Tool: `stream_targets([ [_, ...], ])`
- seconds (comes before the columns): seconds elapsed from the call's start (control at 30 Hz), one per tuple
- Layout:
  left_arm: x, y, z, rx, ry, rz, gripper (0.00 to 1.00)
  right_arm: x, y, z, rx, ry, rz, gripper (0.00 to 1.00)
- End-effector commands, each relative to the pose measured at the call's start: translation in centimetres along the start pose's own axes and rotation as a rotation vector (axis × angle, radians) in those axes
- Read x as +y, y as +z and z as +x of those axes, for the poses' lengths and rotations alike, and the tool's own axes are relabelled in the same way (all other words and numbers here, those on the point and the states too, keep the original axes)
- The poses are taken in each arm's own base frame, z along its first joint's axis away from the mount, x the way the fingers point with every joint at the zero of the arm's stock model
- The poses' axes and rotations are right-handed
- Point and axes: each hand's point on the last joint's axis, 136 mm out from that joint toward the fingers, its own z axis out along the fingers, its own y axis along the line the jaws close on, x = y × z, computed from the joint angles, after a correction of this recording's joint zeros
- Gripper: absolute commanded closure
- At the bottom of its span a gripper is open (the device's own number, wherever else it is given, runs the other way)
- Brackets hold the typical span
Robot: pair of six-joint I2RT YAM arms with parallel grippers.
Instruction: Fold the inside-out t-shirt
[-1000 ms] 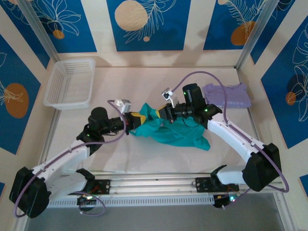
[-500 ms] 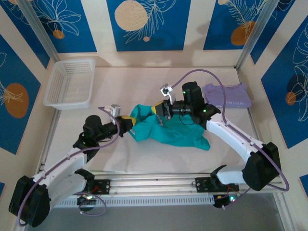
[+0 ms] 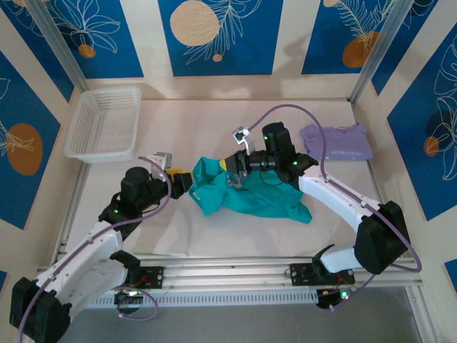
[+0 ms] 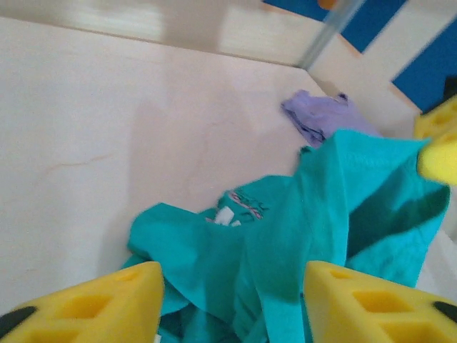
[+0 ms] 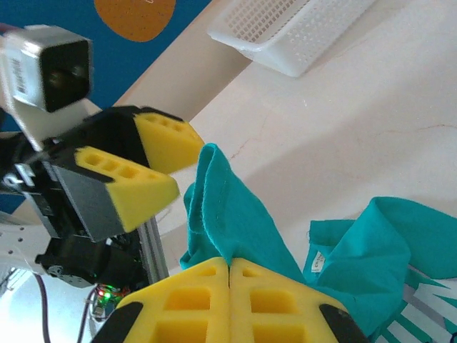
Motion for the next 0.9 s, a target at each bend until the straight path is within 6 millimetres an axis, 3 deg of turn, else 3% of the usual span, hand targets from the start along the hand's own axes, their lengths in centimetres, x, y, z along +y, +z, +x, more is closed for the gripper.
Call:
stream_targets([
  [0.0,0.5,-1.2,-1.3,0.014,0.091,-0.14,0.41,0.6,0.4,-1.0,-0.023,0.028,-0.022,1.0],
  [0.23,-2.0,0.8,-2.1,0.107,0.248,-0.191,0.37,0.7,0.4,-1.2,-0.024,0.033,-0.023,1.0],
  [0.47,-2.7,3.2,-1.7,0.175,0.366,-0.254,0.41,0.6,0.4,-1.1,-0.025,0.041,-0.019,1.0],
  [0.67,-1.3,4.3,-1.0,0.24,0.417,-0.336,0.6,0.5,0.2,-0.9,-0.024,0.042,-0.001,1.0],
  [0.87,-1.4,3.9,-0.6,0.255,0.441,-0.311,0.75,-0.1,-0.4,-0.9,-0.01,-0.008,0.084,1.0],
])
